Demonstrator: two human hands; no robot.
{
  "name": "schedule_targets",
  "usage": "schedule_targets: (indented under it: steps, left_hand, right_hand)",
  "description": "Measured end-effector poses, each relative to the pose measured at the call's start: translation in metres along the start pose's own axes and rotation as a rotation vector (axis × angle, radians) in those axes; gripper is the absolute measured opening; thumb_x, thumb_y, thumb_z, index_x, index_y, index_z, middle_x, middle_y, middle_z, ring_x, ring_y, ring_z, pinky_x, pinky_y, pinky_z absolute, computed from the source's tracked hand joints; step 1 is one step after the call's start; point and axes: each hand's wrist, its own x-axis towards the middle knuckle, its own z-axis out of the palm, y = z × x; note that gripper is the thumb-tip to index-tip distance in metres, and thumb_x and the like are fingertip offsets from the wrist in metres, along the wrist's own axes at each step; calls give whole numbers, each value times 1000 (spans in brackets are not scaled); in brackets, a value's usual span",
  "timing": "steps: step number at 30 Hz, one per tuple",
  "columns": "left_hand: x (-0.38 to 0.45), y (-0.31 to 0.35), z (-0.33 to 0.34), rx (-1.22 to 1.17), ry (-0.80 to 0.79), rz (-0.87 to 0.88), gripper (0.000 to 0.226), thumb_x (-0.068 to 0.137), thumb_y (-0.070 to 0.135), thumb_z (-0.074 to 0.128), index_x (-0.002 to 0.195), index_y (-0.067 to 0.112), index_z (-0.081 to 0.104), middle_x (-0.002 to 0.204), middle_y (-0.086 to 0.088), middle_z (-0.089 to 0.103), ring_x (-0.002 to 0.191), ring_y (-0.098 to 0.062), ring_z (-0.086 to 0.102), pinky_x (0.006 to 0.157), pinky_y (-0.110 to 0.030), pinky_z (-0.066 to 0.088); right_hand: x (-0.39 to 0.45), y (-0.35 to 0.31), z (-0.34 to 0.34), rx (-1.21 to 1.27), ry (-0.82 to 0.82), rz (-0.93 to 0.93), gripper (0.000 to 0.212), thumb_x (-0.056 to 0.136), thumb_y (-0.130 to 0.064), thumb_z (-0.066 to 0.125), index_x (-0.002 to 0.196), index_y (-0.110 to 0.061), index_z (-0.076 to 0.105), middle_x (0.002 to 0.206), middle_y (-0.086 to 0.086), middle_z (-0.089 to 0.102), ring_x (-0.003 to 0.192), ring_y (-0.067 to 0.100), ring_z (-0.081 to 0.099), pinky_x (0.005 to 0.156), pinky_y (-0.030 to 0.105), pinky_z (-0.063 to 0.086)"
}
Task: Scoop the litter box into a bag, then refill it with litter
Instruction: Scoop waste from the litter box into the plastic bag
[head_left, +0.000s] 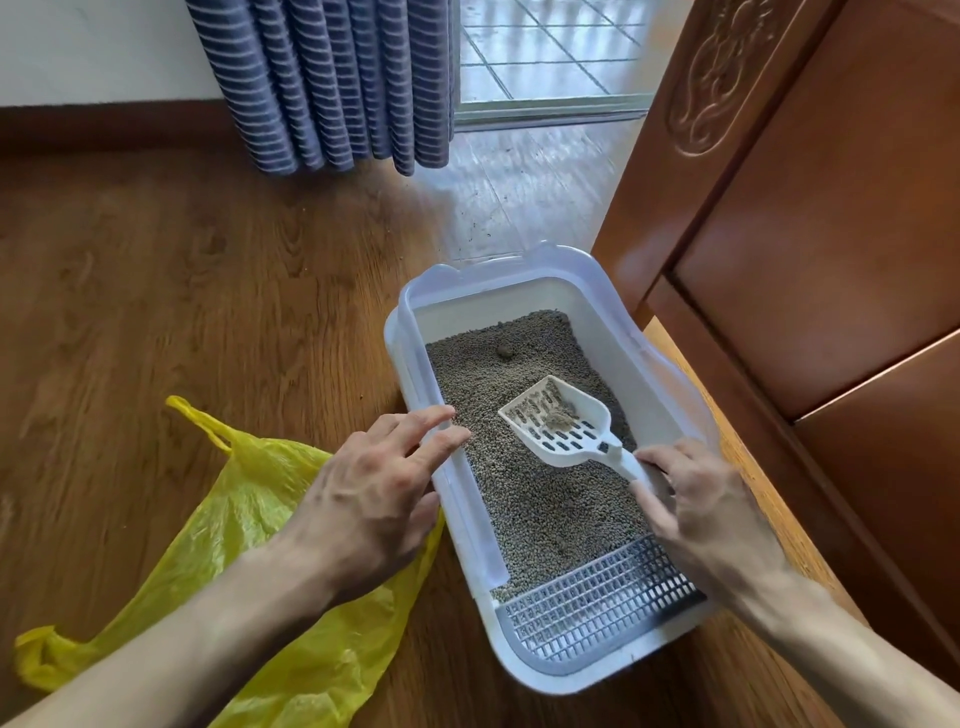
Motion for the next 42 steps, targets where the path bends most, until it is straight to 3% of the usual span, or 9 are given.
schedule_targets:
  steps: [10, 15, 19, 24, 30, 35, 38, 40, 42]
  left_hand:
    - [-3, -12, 2, -71, 40, -75, 57, 84, 33, 57, 140, 27, 50, 147, 5, 49, 126, -21, 53, 97, -40, 53]
    - [-15, -54, -5, -11, 81, -475, 52, 81, 29, 57, 132, 19, 59, 129, -7, 59, 110, -33, 59, 93, -46, 53]
    - [-30, -87, -21, 149, -253, -927, 54, 89, 49, 62, 138, 36, 46, 134, -13, 52, 120, -37, 51, 98, -44, 44]
    - [-48, -102, -12, -528, -151, -1131, 15, 84, 27, 79, 98, 24, 73, 112, -13, 69, 96, -23, 58, 74, -32, 44]
    - [-54, -89, -2, -577, 133, -1087, 23, 72, 3, 87, 89, 11, 75, 88, -7, 71, 78, -21, 60, 62, -25, 43]
    - [-44, -86, -18, -572, 263, -1031, 57, 73, 2, 84, 120, 15, 55, 109, -9, 65, 97, -26, 63, 79, -38, 51]
    - [-33, -85, -39, -557, 248, -942, 55, 77, 0, 77, 128, 13, 61, 116, -7, 70, 103, -25, 68, 85, -39, 56]
    - [-26, -82, -59, -454, 239, -812, 42, 78, 4, 70, 119, 15, 71, 101, 3, 74, 95, -14, 70, 85, -31, 56]
    - [-19, -74, -84, -337, 228, -642, 32, 79, 6, 62, 102, 22, 77, 77, 15, 72, 69, 0, 65, 70, -15, 51]
  right_hand:
    - [7, -1, -2, 63, -3, -21, 30, 87, -35, 55, 111, -20, 65, 90, -6, 61, 73, 10, 63, 64, 34, 59]
    - [12, -7, -4, 66, -3, -32, 29, 88, -33, 57, 113, -19, 64, 92, -6, 61, 72, 7, 63, 63, 31, 59]
    - [17, -15, -5, 58, -12, -48, 24, 88, -29, 62, 109, -18, 65, 90, -6, 61, 70, 4, 61, 62, 28, 59]
    - [19, -19, -4, 34, -15, -48, 15, 87, -29, 64, 100, -21, 66, 86, -7, 60, 66, 5, 60, 60, 31, 58]
    - [20, -19, -4, 37, -19, -50, 16, 88, -31, 62, 101, -23, 65, 86, -9, 59, 66, 5, 59, 59, 32, 57]
    - [20, -19, -7, 56, -8, -50, 19, 87, -29, 64, 105, -22, 66, 89, -8, 62, 67, 5, 60, 61, 33, 57]
    - [20, -19, -10, 62, -8, -45, 21, 87, -28, 66, 107, -22, 66, 89, -8, 62, 69, 5, 60, 63, 35, 57]
    - [20, -20, -12, 63, -4, -40, 22, 86, -27, 67, 106, -21, 67, 89, -8, 62, 70, 6, 61, 65, 35, 57]
    - [21, -21, -15, 62, 5, -47, 20, 85, -26, 68, 105, -21, 67, 88, -7, 63, 70, 7, 60, 65, 35, 56]
